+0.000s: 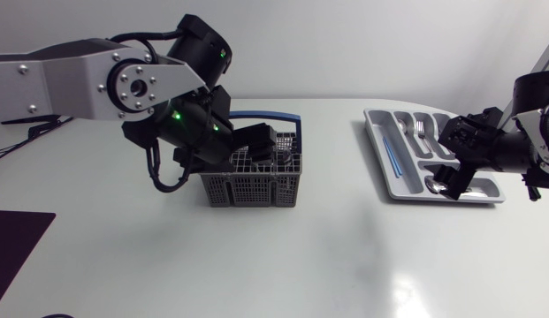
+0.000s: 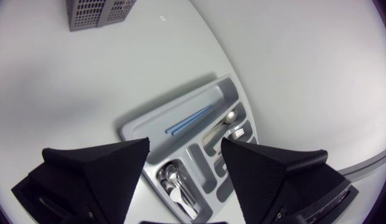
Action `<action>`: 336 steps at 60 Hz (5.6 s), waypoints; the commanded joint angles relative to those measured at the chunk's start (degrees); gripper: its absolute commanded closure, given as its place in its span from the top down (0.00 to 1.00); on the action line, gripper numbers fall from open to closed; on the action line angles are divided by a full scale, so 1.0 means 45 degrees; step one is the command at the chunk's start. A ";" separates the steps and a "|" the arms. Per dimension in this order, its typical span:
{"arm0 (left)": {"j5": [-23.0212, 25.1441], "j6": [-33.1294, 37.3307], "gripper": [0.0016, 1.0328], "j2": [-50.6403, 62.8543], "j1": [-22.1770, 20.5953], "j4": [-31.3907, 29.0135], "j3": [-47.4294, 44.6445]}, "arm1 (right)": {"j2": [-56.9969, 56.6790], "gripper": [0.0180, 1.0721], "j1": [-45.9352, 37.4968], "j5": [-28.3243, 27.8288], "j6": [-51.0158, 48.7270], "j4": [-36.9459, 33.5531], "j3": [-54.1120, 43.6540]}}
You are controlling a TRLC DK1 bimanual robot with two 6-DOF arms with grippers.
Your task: Unload the cutlery basket into the drawer organizer.
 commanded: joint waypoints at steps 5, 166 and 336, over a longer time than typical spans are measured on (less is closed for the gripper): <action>-0.0045 0.0698 0.95 0.0430 -0.0258 -0.0108 0.0533 | -0.0994 0.83 0.1188 -0.0034 0.1796 -0.0534 -0.0812; 0.1693 0.9546 0.95 -0.1660 0.3023 0.1279 -0.3529 | 0.6682 0.77 1.1051 0.1216 1.7440 -0.6588 1.0184; 0.2592 0.9859 0.95 -0.2734 0.3179 0.1982 -0.5287 | 0.6819 0.08 1.0915 0.2290 1.7714 -0.3229 0.8329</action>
